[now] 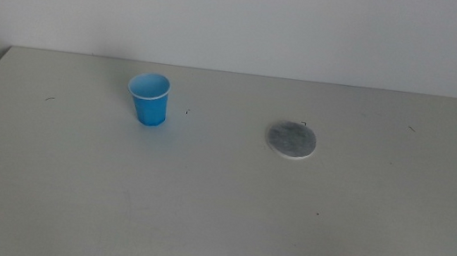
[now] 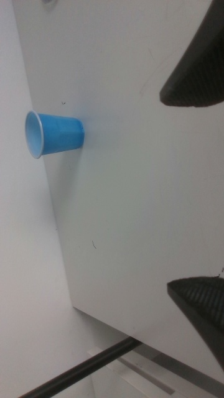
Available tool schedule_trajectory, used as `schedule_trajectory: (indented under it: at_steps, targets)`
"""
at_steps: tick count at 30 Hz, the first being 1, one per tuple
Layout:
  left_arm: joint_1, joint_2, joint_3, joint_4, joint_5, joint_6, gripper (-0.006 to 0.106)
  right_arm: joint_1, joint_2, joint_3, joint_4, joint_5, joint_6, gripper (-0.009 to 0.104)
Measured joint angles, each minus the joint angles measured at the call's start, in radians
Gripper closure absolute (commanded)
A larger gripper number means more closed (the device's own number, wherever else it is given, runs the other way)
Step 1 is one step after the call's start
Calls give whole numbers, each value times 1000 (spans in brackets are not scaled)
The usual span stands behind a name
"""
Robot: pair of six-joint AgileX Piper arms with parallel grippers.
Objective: Place an empty cup on a cup mat.
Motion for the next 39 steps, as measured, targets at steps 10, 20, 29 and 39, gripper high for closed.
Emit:
schedule_trajectory:
  at_steps: [10, 20, 29, 39]
  targets:
    - [0, 48, -39, -23, 11, -38, -4, 0, 0, 0, 0, 0, 0, 1]
    - [0, 485, -393, -44, 8, -51, -4, 0, 0, 0, 0, 0, 0, 1]
    - [0, 845, -827, -67, 226, -51, -4, 0, 0, 0, 0, 0, 0, 1]
    - [0, 1103, -1298, -84, 560, -51, -4, 0, 0, 0, 0, 0, 0, 1]
